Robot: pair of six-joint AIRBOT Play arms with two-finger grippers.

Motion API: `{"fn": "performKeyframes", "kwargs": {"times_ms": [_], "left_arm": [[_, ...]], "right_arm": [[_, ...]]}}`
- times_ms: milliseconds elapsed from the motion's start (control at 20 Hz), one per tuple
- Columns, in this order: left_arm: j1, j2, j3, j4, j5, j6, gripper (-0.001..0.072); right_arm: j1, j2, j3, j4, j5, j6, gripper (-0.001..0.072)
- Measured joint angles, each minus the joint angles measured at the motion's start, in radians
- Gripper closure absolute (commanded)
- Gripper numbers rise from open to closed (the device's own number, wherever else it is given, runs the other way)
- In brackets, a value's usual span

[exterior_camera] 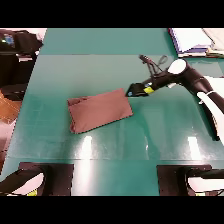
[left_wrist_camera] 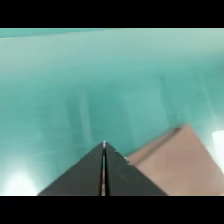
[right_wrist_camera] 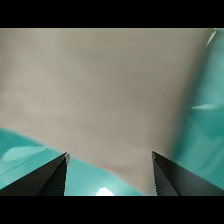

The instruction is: Fold the shirts.

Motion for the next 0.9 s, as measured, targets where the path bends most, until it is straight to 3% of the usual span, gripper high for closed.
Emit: {"fn": "performKeyframes", "kwargs": {"times_ms": [200, 400, 500, 650, 700, 900], "left_arm": [[-0.061, -0.037, 0.000, -0.008, 0.000, 0.000, 0.0685], [-0.087, -0.066, 0.000, -0.032, -0.001, 0.000, 0.0685], [-0.093, -0.075, 0.000, -0.049, -0.001, 0.000, 0.0684], [-0.096, -0.084, 0.000, -0.068, -0.002, 0.000, 0.0685], [-0.098, -0.086, 0.000, -0.073, -0.002, 0.000, 0.0685], [-0.147, -0.089, 0.000, -0.087, 0.000, 0.000, 0.0685]], "right_arm": [[-0.084, -0.086, -0.038, 0.050, 0.023, 0.006, 0.0140], [-0.045, -0.217, 0.042, 0.106, 0.040, 0.002, 0.0164], [-0.002, -0.290, 0.105, 0.157, 0.058, 0.000, 0.0267], [0.064, -0.378, 0.193, 0.208, 0.082, -0.007, 0.0657], [0.081, -0.398, 0.219, 0.218, 0.087, -0.011, 0.0695], [0.094, -0.432, 0.330, 0.234, 0.105, -0.021, 0.0696]]}}
